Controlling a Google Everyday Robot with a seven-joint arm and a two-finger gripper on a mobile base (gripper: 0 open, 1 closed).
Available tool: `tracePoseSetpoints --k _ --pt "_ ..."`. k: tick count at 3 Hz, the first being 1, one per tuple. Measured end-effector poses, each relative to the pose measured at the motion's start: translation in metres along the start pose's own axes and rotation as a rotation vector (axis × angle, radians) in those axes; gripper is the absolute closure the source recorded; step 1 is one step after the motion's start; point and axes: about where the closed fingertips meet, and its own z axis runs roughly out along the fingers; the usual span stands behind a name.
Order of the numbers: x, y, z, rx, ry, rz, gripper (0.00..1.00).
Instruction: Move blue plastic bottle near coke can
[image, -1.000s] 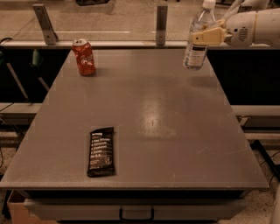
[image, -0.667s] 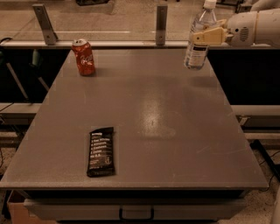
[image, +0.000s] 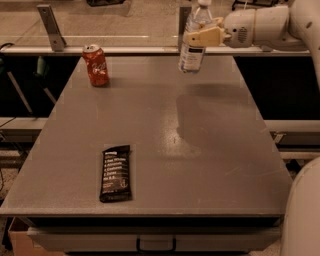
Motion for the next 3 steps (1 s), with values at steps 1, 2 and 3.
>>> tracePoseSetpoints --k 1,2,3 --pt "-0.012 0.013 0.066 -0.084 -0.05 0.016 1.0" --pt "-0.019 0.03 0.125 -0.144 -0.079 0.004 1.0" --pt "-0.015 0.036 0.169 -0.155 -0.08 -0.029 1.0"
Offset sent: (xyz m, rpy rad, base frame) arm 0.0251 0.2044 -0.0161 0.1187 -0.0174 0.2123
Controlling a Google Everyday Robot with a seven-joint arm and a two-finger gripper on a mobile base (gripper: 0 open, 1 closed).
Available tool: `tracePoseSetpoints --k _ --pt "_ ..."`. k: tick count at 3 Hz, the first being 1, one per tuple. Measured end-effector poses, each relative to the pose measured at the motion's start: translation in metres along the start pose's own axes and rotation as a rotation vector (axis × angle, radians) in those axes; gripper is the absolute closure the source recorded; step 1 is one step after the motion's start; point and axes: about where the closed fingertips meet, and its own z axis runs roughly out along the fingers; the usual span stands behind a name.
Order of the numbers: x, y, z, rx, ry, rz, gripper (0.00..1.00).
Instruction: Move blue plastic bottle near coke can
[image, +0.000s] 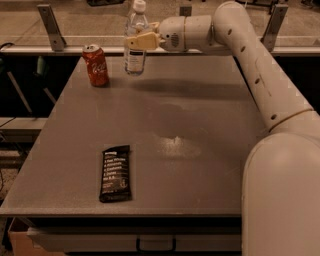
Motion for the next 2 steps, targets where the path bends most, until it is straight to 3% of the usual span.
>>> tracePoseSetpoints --k 1,2 --pt "0.012 -0.007 0.027 0.01 0.009 -0.024 1.0" --pt "0.028 -0.014 0.042 0.018 0.039 -0.018 0.82"
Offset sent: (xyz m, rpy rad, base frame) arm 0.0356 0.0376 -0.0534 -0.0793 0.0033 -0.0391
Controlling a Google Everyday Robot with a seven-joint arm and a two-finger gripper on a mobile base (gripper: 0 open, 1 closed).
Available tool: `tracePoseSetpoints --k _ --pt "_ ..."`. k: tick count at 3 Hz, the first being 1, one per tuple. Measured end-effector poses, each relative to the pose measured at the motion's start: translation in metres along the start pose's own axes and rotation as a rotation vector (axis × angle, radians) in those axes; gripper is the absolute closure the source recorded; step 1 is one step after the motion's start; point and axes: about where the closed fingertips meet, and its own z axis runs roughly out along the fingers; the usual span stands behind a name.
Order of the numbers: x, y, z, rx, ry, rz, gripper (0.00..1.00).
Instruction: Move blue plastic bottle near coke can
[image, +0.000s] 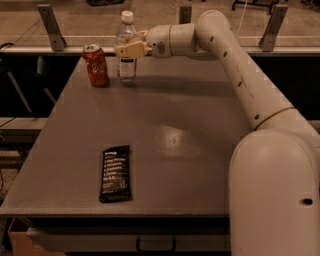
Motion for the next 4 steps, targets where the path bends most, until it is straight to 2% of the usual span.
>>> tracePoseSetpoints --k 3,4 --pt "0.022 0.004 0.025 -0.022 0.056 0.024 0.12" --pt "0.026 0.006 0.028 -0.028 0.064 0.029 0.0"
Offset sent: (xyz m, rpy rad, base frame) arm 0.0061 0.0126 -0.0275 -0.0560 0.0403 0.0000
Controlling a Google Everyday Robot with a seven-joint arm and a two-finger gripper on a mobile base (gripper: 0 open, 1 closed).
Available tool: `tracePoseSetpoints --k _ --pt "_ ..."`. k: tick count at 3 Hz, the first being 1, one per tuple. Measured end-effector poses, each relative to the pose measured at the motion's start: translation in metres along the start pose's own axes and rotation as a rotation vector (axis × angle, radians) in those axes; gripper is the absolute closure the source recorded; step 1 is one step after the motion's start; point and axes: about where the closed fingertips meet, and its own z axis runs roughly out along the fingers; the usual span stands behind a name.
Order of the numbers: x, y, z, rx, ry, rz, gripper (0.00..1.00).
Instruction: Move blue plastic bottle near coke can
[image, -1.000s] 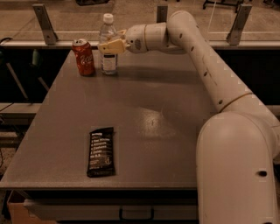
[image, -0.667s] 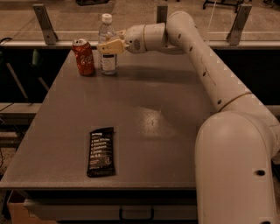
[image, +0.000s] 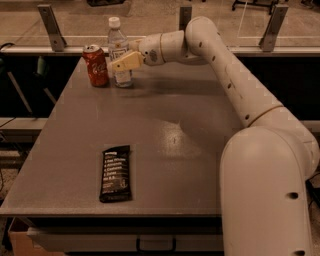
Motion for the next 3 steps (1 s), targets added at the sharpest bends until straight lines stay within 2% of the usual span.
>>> tracePoseSetpoints --k 1,2,3 --pt "0.001 0.001 0.0 0.001 0.001 0.002 0.0" --pt "-0.005 -0.009 -0.031 0.065 -0.012 -0.018 0.0" --pt "-0.029 -0.026 -0.137 0.285 -0.063 -0.063 0.0"
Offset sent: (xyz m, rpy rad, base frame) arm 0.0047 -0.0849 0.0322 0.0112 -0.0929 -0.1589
